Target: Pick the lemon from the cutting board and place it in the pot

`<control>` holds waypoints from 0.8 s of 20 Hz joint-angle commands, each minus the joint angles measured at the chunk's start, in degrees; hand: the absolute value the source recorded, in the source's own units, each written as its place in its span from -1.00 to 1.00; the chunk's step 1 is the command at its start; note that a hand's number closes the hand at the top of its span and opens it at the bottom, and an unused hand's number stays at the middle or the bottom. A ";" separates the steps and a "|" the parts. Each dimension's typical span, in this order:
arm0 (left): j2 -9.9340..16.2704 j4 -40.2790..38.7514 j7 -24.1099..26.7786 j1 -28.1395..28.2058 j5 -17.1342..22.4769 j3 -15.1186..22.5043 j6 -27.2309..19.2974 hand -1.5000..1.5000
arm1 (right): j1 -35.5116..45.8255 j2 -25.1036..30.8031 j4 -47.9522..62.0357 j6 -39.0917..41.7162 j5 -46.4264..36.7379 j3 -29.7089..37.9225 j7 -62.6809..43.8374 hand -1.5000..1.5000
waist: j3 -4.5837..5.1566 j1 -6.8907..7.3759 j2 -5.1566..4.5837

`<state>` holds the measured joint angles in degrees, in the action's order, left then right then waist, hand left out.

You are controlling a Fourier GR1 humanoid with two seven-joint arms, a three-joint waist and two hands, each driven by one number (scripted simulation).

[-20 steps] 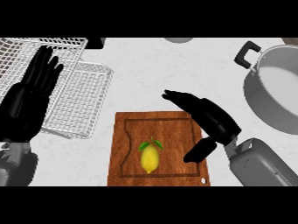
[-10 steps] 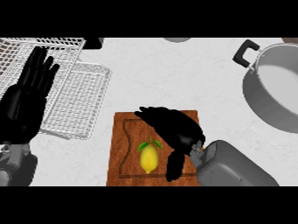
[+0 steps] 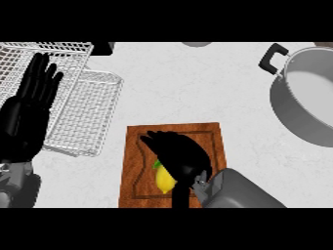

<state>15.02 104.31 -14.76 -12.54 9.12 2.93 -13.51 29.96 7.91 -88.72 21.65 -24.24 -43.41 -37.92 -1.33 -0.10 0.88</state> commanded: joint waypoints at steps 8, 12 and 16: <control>0.44 -4.34 -1.48 4.02 -2.19 -1.27 -1.47 0.00 | -1.71 -0.64 4.67 -1.10 -4.86 -1.02 0.14 -1.00 | 1.32 0.38 -0.99; 3.34 -7.39 -1.49 0.45 1.33 -6.14 1.24 0.00 | -2.58 -3.73 8.88 -4.80 -8.19 -3.59 1.82 -1.00 | 1.34 0.47 -1.25; 1.94 -7.33 -0.42 1.47 -0.63 -4.13 0.31 0.00 | -1.28 -3.31 11.60 -4.44 -9.15 -2.02 3.13 -1.00 | 1.34 0.42 -1.21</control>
<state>14.83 104.42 -15.77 -12.89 9.36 2.69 -13.31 28.39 5.67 -80.29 18.42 -31.77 -45.39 -36.00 -1.30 0.08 0.70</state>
